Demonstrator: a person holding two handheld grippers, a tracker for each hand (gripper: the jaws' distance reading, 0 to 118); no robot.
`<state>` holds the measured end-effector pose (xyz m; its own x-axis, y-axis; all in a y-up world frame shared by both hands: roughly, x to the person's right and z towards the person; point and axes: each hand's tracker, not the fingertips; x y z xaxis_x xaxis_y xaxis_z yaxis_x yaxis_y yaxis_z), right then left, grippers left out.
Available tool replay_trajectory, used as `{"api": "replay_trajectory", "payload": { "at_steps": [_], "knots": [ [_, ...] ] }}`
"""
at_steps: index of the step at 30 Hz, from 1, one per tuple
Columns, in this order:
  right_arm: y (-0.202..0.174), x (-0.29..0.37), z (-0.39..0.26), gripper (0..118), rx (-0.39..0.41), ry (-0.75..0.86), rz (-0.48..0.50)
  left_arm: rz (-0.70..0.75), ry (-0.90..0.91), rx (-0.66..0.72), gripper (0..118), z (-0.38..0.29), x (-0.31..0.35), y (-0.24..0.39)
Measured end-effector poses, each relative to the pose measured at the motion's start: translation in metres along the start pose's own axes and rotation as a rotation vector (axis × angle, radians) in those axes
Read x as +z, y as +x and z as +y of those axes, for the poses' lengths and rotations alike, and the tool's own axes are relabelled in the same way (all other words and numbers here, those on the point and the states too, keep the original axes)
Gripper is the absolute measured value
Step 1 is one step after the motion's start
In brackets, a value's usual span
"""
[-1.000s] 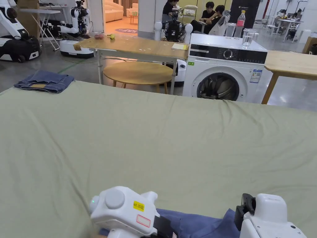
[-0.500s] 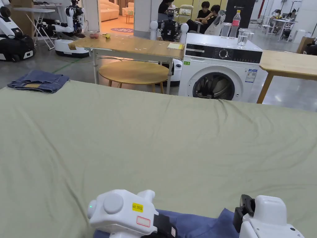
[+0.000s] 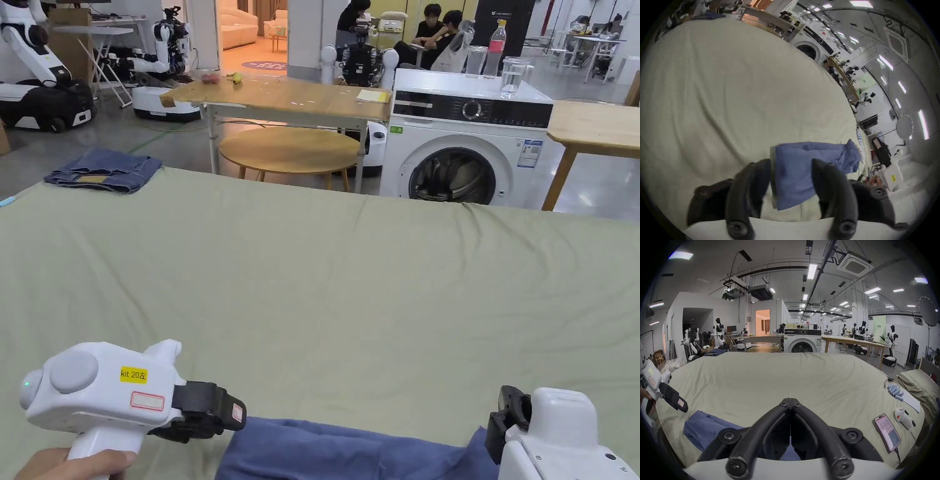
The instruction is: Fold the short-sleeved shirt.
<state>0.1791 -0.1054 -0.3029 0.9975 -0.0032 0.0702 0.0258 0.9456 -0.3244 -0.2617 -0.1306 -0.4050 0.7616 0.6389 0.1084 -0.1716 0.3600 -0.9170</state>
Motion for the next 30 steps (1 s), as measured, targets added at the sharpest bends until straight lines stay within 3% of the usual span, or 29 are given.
{"api": "replay_trajectory", "payload": {
  "at_steps": [2, 7, 10, 12, 13, 14, 15, 23, 30],
  "knots": [
    [-0.002, 0.000, -0.001, 0, 0.001, -0.003, 0.005, -0.060, -0.022, 0.037, 68, -0.004, -0.007, -0.014],
    [-0.004, 0.001, -0.002, 0, 0.007, -0.011, 0.005, -0.183, -0.121, 0.079, 68, -0.017, -0.051, -0.045],
    [-0.002, 0.001, -0.003, 0, 0.005, -0.015, 0.002, -0.317, -0.044, 0.086, 68, -0.022, -0.057, -0.055],
    [-0.001, 0.002, -0.004, 0, 0.002, -0.016, -0.002, -0.374, -0.055, 0.129, 57, -0.030, -0.060, -0.050],
    [-0.001, 0.002, -0.004, 0, -0.001, -0.017, -0.004, -0.393, -0.058, 0.142, 43, -0.032, -0.063, -0.050],
    [-0.001, 0.002, -0.004, 0, -0.005, -0.020, -0.004, -0.370, -0.060, 0.136, 20, -0.034, -0.067, -0.049],
    [0.000, 0.002, -0.004, 0, -0.009, -0.022, -0.003, -0.351, -0.060, 0.139, 14, -0.037, -0.072, -0.051],
    [0.005, 0.004, -0.004, 0, -0.009, -0.027, -0.009, -0.323, 0.014, 0.068, 6, -0.029, -0.053, -0.045],
    [0.010, 0.004, -0.002, 0, -0.013, -0.020, -0.012, -0.259, 0.069, -0.022, 6, -0.009, 0.020, 0.009]
  ]
}}
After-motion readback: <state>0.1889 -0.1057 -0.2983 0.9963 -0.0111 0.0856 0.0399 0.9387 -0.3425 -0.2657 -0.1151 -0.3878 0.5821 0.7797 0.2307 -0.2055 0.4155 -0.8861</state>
